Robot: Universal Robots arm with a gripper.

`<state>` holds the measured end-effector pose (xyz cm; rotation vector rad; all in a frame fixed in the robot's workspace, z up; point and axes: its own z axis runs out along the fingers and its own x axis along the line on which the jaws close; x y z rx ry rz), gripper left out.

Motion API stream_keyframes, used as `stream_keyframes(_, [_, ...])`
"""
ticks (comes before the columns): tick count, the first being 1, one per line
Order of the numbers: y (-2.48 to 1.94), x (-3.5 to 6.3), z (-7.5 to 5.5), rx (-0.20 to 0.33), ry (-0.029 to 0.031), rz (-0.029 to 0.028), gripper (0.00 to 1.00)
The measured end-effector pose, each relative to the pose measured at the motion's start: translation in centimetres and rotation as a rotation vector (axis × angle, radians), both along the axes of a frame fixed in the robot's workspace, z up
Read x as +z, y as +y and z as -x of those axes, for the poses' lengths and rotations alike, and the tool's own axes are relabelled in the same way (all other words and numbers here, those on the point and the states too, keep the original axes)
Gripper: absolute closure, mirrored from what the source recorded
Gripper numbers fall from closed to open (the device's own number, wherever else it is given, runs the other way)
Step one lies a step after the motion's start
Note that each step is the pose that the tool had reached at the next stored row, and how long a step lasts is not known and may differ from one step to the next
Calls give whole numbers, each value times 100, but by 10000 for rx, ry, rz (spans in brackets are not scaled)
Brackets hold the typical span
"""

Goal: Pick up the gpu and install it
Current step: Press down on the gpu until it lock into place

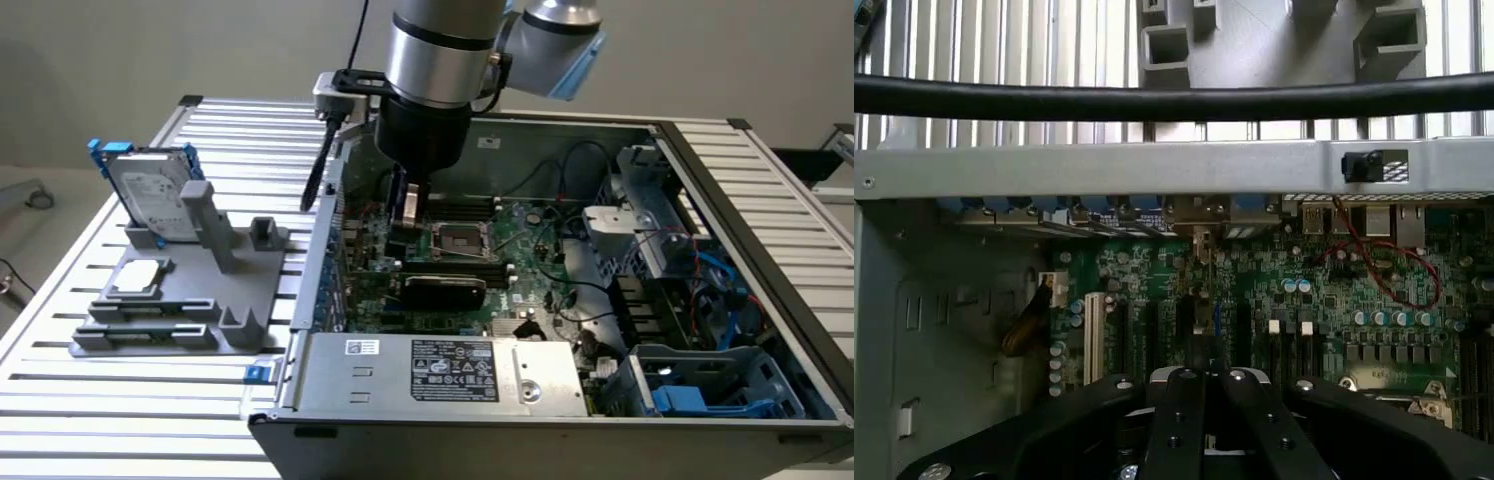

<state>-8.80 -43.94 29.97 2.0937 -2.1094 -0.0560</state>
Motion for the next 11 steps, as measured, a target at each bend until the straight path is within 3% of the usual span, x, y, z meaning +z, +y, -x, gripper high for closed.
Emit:
stream_keyframes(2, [0,-1,-21,1,-184,-2,89])
stream_keyframes(4, [6,0,-27,1,-284,-3,89])
stream_keyframes(11, [35,1,-26,-3,-294,1,89])
